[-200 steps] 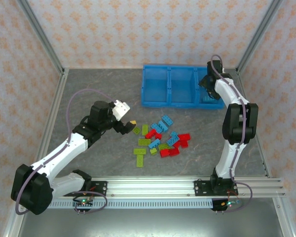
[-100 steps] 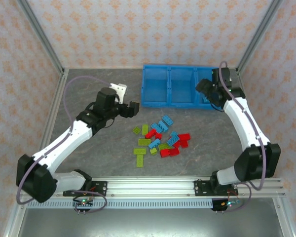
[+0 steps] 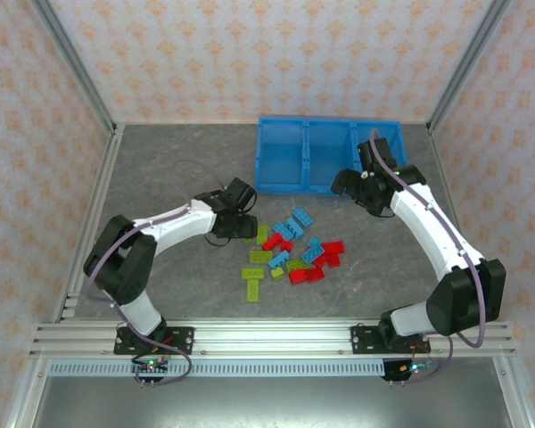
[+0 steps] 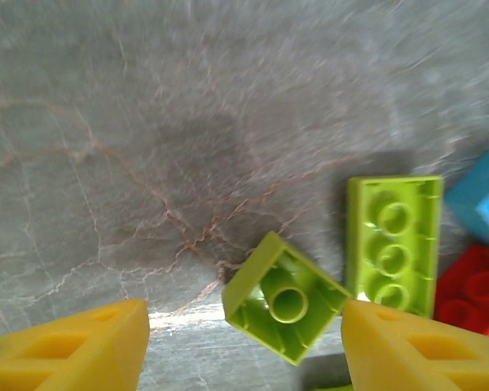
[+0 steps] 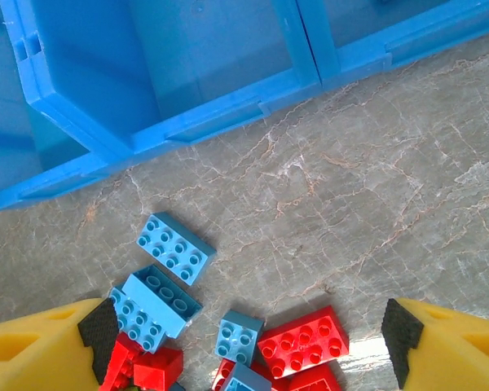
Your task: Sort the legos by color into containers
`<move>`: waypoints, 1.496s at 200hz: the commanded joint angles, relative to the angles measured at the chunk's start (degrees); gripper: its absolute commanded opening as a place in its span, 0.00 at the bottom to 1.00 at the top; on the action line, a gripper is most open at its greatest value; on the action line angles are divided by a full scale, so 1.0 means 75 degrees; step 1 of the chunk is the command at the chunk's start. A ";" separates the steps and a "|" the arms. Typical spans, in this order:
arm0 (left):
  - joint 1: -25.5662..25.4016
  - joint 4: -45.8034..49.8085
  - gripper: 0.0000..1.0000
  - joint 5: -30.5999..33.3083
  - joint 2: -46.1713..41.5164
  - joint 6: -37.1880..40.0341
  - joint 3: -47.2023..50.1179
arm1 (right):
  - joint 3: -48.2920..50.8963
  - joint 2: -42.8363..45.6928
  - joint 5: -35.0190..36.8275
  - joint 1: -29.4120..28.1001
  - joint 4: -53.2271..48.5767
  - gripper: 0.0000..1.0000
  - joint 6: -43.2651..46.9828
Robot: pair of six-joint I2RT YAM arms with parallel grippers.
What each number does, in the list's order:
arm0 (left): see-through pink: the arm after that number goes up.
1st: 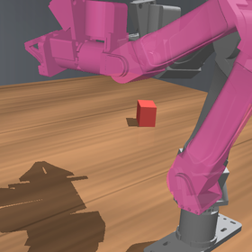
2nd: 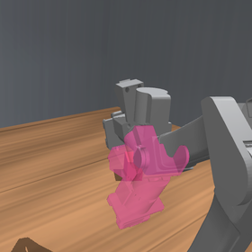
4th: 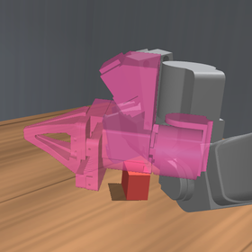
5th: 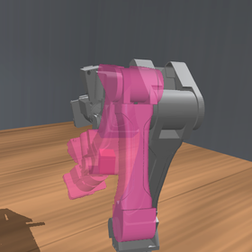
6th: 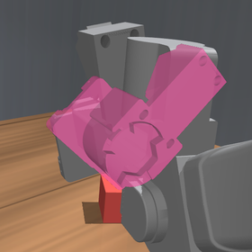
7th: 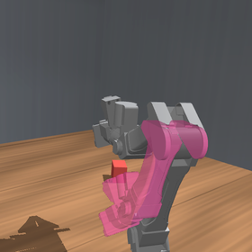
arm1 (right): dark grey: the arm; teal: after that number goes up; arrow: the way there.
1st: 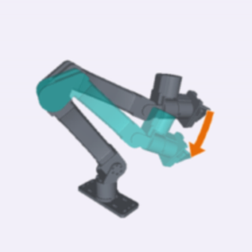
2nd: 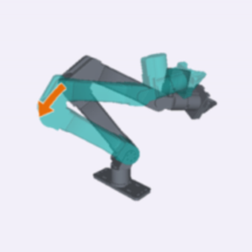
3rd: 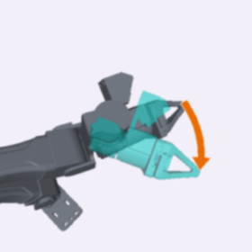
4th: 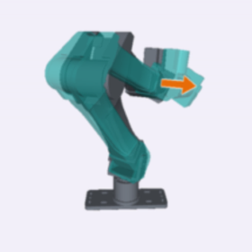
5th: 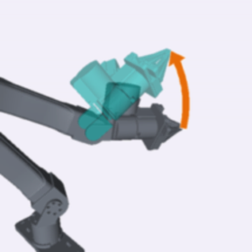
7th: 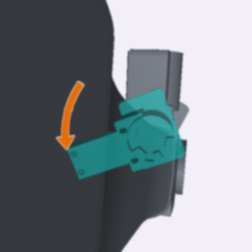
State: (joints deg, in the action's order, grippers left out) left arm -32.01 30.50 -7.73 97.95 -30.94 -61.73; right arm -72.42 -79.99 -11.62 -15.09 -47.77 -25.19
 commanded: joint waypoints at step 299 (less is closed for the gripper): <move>0.0210 0.1347 0.37 0.1289 0.5402 0.1601 -1.0129 | 0.0126 0.0967 0.0412 -0.0363 -0.0037 0.86 -0.0396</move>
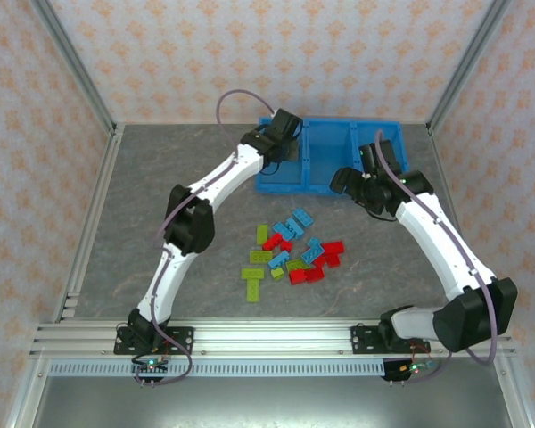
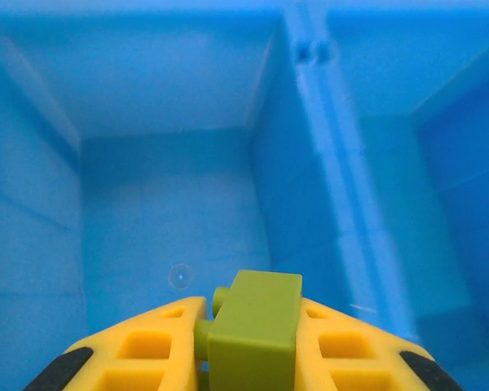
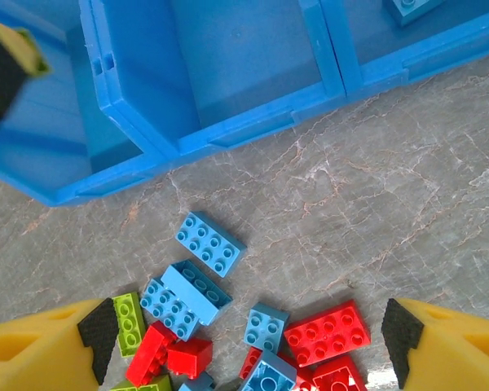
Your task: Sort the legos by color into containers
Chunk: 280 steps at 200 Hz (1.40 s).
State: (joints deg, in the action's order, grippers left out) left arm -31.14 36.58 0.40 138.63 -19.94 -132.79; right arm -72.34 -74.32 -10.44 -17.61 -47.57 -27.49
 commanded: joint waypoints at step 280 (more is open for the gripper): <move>-0.0035 -0.3379 0.95 -0.3005 -0.8847 0.4490 0.9490 | 0.2128 -0.2423 0.0441 -0.1359 0.0817 0.82 -0.3929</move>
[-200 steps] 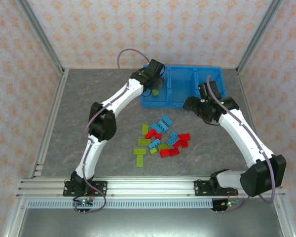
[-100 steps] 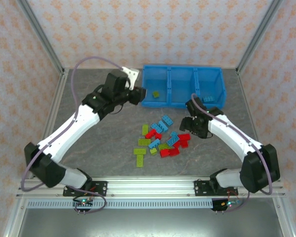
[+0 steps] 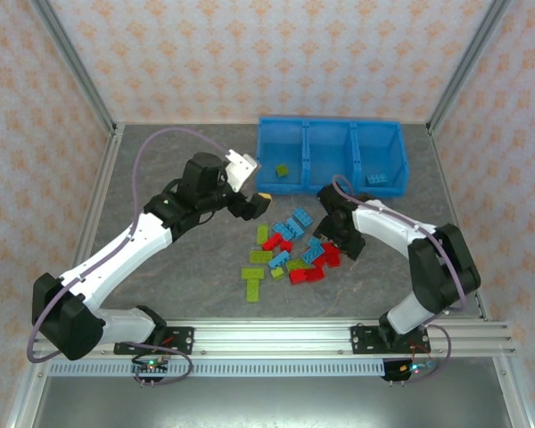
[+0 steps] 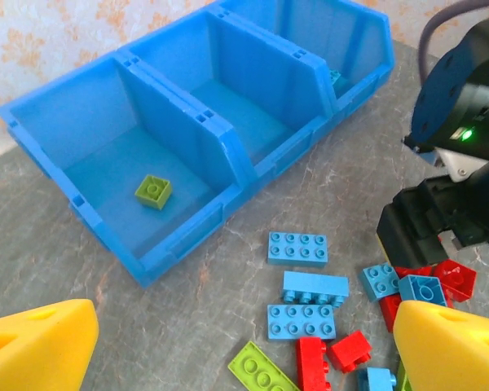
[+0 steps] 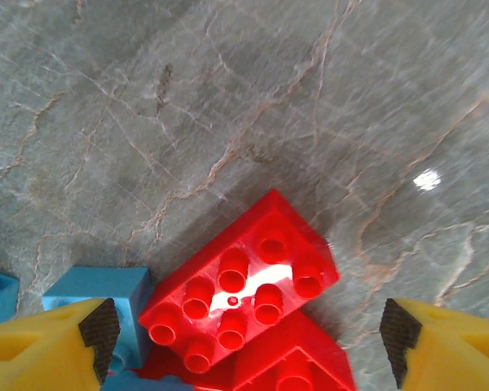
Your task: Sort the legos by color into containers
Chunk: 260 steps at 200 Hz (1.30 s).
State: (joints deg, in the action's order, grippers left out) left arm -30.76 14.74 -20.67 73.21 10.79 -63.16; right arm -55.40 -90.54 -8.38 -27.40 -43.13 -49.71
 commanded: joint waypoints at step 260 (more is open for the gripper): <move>-0.0188 -0.0757 0.98 0.0025 -0.1097 -0.0101 0.1153 | -0.4852 -0.2047 0.3929 0.0393 0.1010 0.37 0.4720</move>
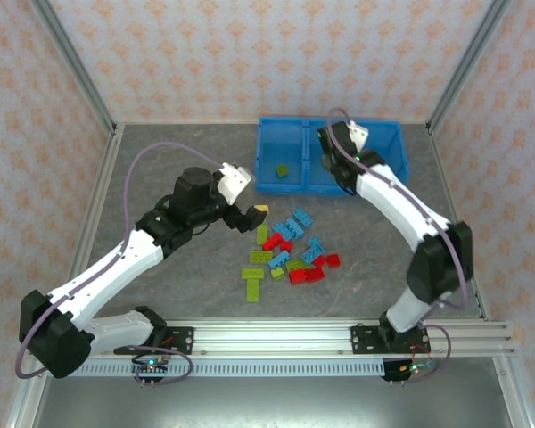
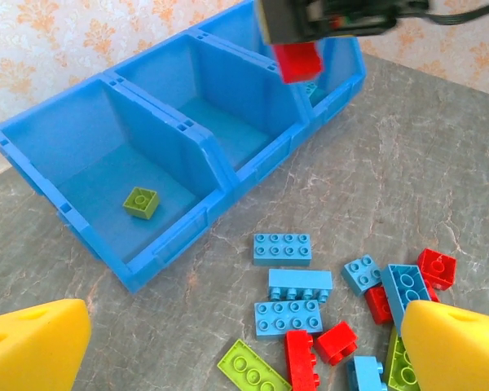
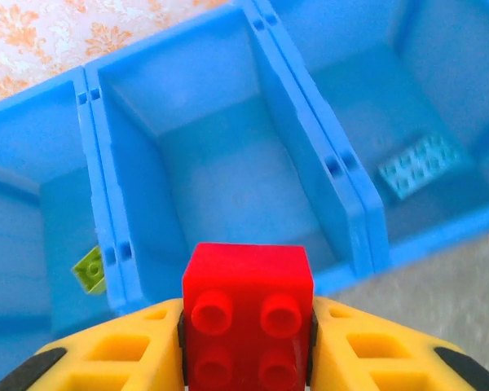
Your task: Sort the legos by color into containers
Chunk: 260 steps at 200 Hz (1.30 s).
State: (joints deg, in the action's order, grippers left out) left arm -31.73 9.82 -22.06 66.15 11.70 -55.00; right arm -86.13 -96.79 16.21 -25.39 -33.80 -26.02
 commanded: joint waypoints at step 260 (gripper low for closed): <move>-0.0329 0.3320 0.83 0.1373 0.5327 -0.4623 -0.2558 | 0.1020 0.2369 -0.2102 0.0655 -0.2168 0.76 0.0328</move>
State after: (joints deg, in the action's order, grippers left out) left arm -33.67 30.41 -11.55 103.83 -21.06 -70.30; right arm -79.33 -79.31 1.21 -20.25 -44.25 -23.35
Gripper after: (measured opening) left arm 0.829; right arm 0.755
